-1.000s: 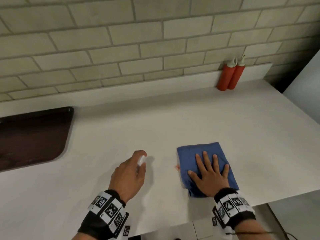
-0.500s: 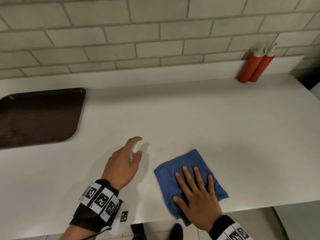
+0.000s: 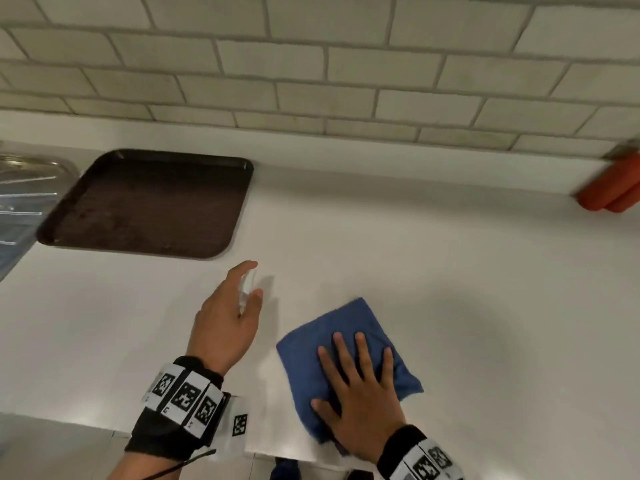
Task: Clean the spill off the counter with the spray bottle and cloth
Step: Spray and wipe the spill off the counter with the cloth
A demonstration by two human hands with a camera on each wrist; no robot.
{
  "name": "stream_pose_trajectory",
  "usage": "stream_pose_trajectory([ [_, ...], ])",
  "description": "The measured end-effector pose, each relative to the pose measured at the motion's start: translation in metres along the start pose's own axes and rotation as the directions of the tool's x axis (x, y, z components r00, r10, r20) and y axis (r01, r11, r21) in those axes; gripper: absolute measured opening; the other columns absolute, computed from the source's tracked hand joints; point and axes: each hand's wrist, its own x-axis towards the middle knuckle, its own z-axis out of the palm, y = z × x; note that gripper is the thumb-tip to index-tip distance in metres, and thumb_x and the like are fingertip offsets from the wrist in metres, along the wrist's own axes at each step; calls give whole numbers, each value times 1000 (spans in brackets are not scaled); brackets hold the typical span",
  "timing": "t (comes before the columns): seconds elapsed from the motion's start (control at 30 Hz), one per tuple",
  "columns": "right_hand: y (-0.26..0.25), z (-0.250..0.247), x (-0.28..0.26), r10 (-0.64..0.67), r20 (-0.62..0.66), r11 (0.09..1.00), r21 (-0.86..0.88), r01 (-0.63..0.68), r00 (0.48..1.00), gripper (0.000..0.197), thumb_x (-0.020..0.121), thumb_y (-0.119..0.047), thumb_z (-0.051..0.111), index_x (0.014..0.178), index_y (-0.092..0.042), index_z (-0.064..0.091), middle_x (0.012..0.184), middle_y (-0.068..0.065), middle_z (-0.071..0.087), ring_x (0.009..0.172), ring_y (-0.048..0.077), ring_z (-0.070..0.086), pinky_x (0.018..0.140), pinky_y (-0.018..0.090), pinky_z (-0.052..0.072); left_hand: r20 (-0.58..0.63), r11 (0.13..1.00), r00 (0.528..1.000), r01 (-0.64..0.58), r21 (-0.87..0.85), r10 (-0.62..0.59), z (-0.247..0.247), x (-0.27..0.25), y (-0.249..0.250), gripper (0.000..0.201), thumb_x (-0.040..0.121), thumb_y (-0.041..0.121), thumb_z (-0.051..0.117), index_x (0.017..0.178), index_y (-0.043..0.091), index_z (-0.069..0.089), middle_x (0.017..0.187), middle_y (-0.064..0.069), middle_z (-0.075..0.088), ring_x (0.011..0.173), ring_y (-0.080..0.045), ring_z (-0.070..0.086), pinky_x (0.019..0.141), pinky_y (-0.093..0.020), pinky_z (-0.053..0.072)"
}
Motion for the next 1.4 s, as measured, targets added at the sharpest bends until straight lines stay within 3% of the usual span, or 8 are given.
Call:
stream_pose_trajectory([
  [0.17, -12, -20, 56, 0, 38, 999, 37, -1, 999, 79, 87, -75, 15, 148, -29, 33, 157, 3, 30, 142, 39, 27, 99, 70, 14, -54, 999, 998, 39, -35, -41, -33, 25, -26, 44, 99, 31, 52, 140, 41, 41, 109, 7, 61, 99, -21, 60, 85, -33, 43],
  [0.3, -38, -50, 163, 40, 98, 991, 122, -52, 994, 86, 78, -81, -4, 151, -36, -13, 160, -2, -23, 144, 36, -24, 104, 73, -17, -43, 999, 998, 45, -28, -46, -41, 49, -35, 42, 98, 32, 51, 138, 41, 41, 117, 7, 65, 107, -26, 63, 88, -35, 45],
  [0.43, -69, -62, 197, 65, 146, 996, 56, -74, 987, 85, 77, -72, -2, 150, -31, -17, 159, 2, -28, 142, 40, -28, 103, 75, -15, -2, 999, 999, 34, -6, -34, -45, 79, -35, 44, 98, 33, 50, 140, 40, 39, 128, 2, 63, 112, -27, 62, 89, -35, 44],
  [0.57, -62, -58, 180, -4, 119, 999, 47, -2, 993, 79, 80, -76, -10, 148, -39, -18, 159, -6, -26, 144, 30, -28, 105, 69, -18, 49, 1000, 999, -9, 4, 9, -48, 113, -28, 45, 99, 30, 51, 143, 34, 39, 125, -3, 64, 109, -25, 63, 89, -37, 49],
  [0.8, 7, -97, 274, 253, 100, 953, 148, -265, 962, 76, 85, -78, 14, 149, -44, -10, 161, -12, -19, 147, 28, -18, 110, 69, -7, 97, 996, 992, -82, 40, 77, -48, 162, -22, 45, 98, 32, 51, 141, 37, 37, 126, -3, 63, 109, -29, 63, 92, -44, 48],
  [1.07, 94, -101, 241, 532, 133, 805, 227, -548, 836, 78, 84, -79, 13, 148, -44, -15, 160, -11, -20, 148, 27, -17, 112, 67, -2, 146, 989, 981, -139, 46, 131, -43, 185, -12, 45, 99, 30, 51, 142, 35, 38, 128, -4, 63, 112, -28, 63, 94, -43, 47],
  [1.27, 67, -64, 154, 623, 119, 749, 195, -633, 773, 75, 91, -69, 13, 147, -36, -24, 159, -3, -26, 146, 30, -21, 112, 68, -3, 194, 984, 967, -175, 28, 166, -25, 197, 13, 46, 98, 28, 52, 143, 34, 39, 130, -5, 63, 115, -27, 62, 94, -40, 45],
  [1.4, 78, -79, 177, 639, 164, 714, 238, -659, 752, 78, 89, -73, 14, 150, -36, -18, 160, -3, -24, 146, 33, -19, 110, 71, -3, 210, 979, 959, -201, 38, 188, -16, 198, 26, 45, 98, 31, 51, 140, 38, 39, 126, -1, 64, 109, -24, 63, 93, -41, 47],
])
